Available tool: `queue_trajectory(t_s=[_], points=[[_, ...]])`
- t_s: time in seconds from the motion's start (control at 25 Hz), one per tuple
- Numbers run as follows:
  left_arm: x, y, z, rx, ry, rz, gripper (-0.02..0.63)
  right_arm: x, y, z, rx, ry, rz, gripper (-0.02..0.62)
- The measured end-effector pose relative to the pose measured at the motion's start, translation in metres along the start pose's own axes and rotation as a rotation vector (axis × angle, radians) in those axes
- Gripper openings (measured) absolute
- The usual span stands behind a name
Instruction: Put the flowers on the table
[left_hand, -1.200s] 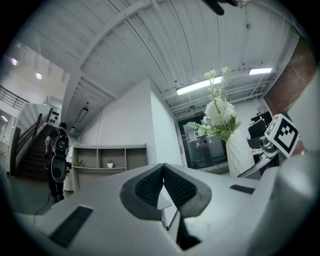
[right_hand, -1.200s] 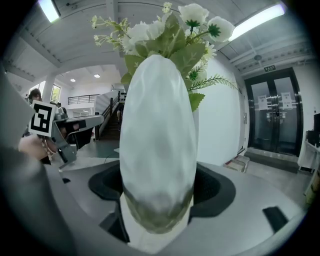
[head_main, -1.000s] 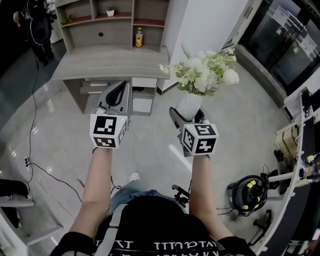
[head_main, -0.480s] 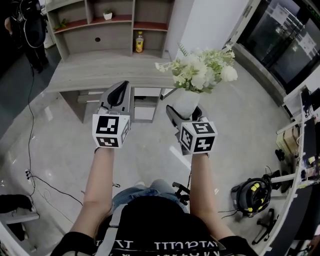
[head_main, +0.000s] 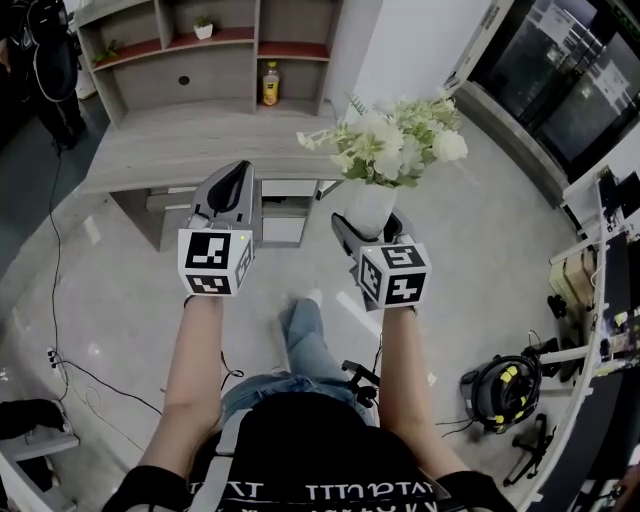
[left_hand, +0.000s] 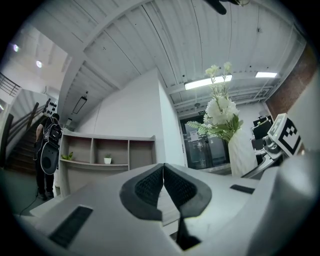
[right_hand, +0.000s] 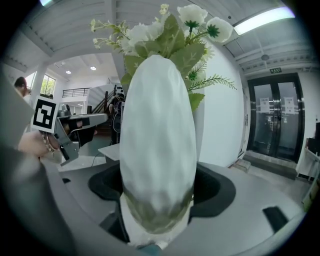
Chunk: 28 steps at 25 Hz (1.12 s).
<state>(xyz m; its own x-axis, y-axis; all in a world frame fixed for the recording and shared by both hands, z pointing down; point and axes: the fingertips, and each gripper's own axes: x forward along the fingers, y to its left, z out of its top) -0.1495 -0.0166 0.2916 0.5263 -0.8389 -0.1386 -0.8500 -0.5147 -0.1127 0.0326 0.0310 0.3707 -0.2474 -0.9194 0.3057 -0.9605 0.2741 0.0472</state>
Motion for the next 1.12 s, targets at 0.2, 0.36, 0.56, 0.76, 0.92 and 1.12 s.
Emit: queue_trajectory(t_s=[0.2,0.36,0.56,0.76,0.92,1.12], points=[[0.027,0.011,-0.009,0.008,0.011,0.003,0.011,0.031,-0.016,0.007,0.01,-0.008,0.004,0.391],[0.057,0.024,-0.017,0.013,0.022,0.009,0.011,0.062,-0.032,0.015,0.009,-0.009,0.007,0.391],[0.101,0.046,-0.029,-0.003,0.034,0.044,0.011,0.106,-0.059,0.023,-0.001,-0.001,0.018,0.391],[0.157,0.061,-0.038,-0.001,0.046,0.063,0.011,0.157,-0.092,0.04,-0.004,-0.009,0.04,0.391],[0.205,0.074,-0.042,0.005,0.052,0.081,0.011,0.2,-0.118,0.058,-0.01,-0.023,0.063,0.391],[0.26,0.086,-0.045,0.022,0.052,0.101,0.011,0.249,-0.15,0.074,-0.01,-0.043,0.094,0.391]])
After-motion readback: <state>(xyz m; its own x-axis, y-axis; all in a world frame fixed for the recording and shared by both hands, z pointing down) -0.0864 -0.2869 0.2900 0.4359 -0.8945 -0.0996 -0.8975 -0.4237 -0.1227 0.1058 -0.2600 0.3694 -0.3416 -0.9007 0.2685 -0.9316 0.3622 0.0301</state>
